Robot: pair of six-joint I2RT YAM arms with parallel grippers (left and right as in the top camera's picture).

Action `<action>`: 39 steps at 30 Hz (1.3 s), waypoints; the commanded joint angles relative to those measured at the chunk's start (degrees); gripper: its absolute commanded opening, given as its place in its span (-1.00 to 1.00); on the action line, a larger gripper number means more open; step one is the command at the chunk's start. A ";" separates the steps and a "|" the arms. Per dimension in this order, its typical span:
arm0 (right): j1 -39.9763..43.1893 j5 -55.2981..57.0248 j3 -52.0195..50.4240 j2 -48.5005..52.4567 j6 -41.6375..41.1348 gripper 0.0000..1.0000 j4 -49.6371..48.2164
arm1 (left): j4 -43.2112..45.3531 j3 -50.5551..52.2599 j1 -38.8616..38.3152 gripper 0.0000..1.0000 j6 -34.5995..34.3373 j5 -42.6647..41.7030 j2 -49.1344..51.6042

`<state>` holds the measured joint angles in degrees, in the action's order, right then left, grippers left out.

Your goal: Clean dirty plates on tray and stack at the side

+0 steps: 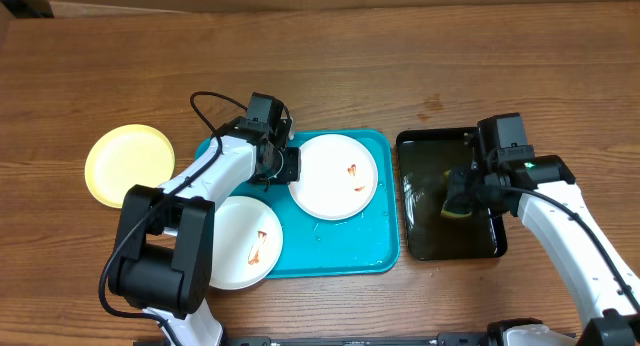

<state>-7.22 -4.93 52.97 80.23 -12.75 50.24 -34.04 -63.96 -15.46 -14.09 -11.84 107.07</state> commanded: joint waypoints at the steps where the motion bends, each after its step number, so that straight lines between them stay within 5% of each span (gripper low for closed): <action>1: -0.13 -0.07 1.57 0.09 1.09 -0.92 0.07 | -2.40 0.76 -1.14 -0.92 -1.84 -0.70 1.18; 4: -0.13 -4.96 3.65 -0.20 4.70 -0.92 0.87 | -3.02 0.76 -1.16 -0.81 -1.81 -0.68 1.18; 6: -0.13 -7.06 6.29 -0.17 5.55 -0.93 3.15 | -2.78 0.76 -1.16 -0.24 -1.77 0.02 1.18; 7: -0.13 -7.15 7.98 -0.17 5.55 -0.93 4.72 | -2.43 0.76 -1.14 -0.20 -1.73 0.59 1.18; 9: -0.17 -6.95 10.69 -0.17 5.55 -0.93 7.06 | -1.68 0.76 -1.01 -0.28 -1.77 1.49 1.18; 12: -0.17 -6.95 13.11 -0.17 5.51 -0.92 7.30 | -1.11 0.74 -1.03 -0.92 -1.77 1.46 1.18; 20: -9.38 -6.16 13.38 0.87 8.13 -0.93 -0.68 | -1.01 0.76 -2.05 -0.92 -1.79 1.29 1.18; 29: -27.89 12.92 13.38 9.33 19.39 -0.92 -13.68 | -1.05 0.76 -2.25 -0.91 -1.77 1.40 1.18; 39: -31.71 19.50 13.38 20.81 31.28 -0.92 -21.90 | -1.05 0.76 -2.25 -0.92 -1.77 1.49 1.18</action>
<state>-38.76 11.60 65.19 99.42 13.39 29.30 -34.85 -63.99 -17.17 -15.97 -11.73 107.00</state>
